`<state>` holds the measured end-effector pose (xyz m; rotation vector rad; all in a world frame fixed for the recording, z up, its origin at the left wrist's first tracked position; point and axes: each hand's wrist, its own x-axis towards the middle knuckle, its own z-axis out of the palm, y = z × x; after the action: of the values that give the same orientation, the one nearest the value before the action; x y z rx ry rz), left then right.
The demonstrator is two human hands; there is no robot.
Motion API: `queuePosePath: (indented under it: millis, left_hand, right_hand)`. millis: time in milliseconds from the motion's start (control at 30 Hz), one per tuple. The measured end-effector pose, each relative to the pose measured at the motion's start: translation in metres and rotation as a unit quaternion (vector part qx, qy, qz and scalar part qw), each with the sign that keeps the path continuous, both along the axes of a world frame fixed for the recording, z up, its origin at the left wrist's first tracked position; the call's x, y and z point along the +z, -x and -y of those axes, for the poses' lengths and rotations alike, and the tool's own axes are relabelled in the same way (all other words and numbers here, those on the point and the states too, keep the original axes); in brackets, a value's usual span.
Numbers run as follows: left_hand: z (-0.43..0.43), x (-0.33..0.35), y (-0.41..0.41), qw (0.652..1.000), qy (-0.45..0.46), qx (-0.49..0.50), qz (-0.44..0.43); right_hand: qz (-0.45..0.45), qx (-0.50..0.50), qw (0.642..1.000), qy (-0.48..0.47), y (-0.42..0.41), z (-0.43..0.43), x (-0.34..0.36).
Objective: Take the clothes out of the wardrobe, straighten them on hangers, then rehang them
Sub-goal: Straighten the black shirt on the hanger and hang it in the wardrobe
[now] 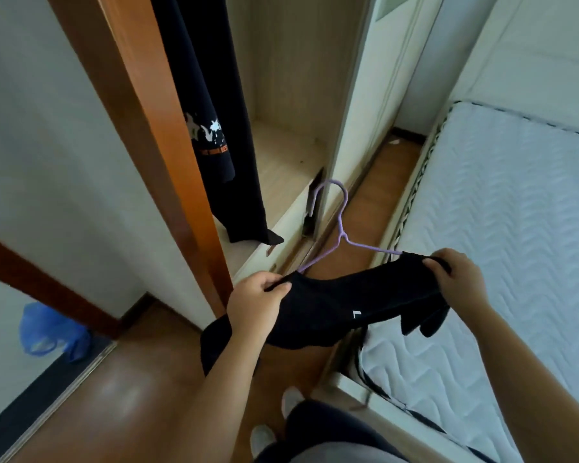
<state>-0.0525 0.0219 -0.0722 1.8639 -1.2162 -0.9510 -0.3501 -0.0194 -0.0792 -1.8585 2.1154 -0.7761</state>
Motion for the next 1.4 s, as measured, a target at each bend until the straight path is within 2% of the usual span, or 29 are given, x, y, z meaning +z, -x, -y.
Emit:
queuePosePath:
  millis: [300,533,667,867,1033,1200,1400]
  left_hand:
    - [0.048,0.001,0.011,0.997,0.04,-0.032,0.052]
    - [0.113,0.008,0.029,0.965,0.209,0.012,0.156]
    - [0.185,0.021,0.059,0.948,0.26,0.041,0.181]
    - [0.31,0.072,0.11,0.935,0.321,0.013,0.152]
    - [0.408,0.112,0.132,0.931,0.355,-0.043,0.079]
    - [0.486,0.148,0.108,0.941,0.333,-0.05,0.019]
    - [0.528,0.196,0.05,0.936,0.349,-0.017,0.033]
  right_hand:
    - [0.02,-0.061,0.998,0.003,0.011,0.02,-0.02]
    - [0.04,-0.067,0.994,0.071,0.02,0.1,-0.029]
    - [0.08,-0.065,0.99,0.095,0.042,0.181,-0.013]
    - [0.045,-0.103,0.984,0.141,0.101,0.279,0.049]
    - [0.017,-0.097,0.979,0.18,0.13,0.341,0.109]
    - [-0.03,-0.046,0.983,0.176,0.117,0.394,0.168]
    - [-0.017,0.108,0.984,0.143,0.077,0.442,0.21]
